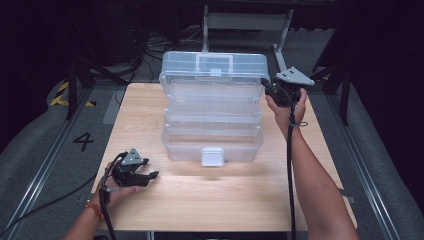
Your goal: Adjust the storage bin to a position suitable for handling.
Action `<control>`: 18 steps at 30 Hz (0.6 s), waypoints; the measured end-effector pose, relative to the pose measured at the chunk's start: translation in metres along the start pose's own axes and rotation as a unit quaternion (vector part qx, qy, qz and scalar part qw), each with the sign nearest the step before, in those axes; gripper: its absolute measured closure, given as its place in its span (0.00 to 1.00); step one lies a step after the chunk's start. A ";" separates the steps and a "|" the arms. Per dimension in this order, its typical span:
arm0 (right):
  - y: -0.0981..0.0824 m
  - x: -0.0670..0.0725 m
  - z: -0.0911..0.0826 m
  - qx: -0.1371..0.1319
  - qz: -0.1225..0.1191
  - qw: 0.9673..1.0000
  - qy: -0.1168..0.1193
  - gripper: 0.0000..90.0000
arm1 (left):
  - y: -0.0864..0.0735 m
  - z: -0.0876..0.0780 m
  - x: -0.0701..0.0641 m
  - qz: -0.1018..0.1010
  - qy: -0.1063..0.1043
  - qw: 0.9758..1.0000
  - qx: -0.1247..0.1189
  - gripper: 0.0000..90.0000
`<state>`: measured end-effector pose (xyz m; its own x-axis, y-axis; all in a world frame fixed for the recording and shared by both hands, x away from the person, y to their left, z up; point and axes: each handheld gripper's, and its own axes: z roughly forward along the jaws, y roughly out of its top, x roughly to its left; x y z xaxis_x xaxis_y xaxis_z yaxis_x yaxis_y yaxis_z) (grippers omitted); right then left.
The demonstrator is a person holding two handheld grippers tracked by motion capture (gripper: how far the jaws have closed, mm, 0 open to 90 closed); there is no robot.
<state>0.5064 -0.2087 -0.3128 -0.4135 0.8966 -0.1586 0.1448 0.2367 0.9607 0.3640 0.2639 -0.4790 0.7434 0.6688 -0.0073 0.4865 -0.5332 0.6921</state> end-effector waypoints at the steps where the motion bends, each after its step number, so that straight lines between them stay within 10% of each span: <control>1: 0.001 -0.001 0.001 0.001 0.002 1.000 0.002 0.82 | 0.000 0.000 0.000 0.000 -0.001 1.000 -0.001 0.38; 18: 0.013 -0.011 0.021 0.019 0.014 1.000 -0.002 0.84 | -0.002 0.000 0.002 0.006 -0.005 1.000 -0.007 0.37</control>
<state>0.5316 -0.2074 -0.3030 -0.4060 0.9043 -0.1323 0.1898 0.2250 0.9557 0.3648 0.2659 -0.4802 0.7530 0.6580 -0.0060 0.4718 -0.5335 0.7020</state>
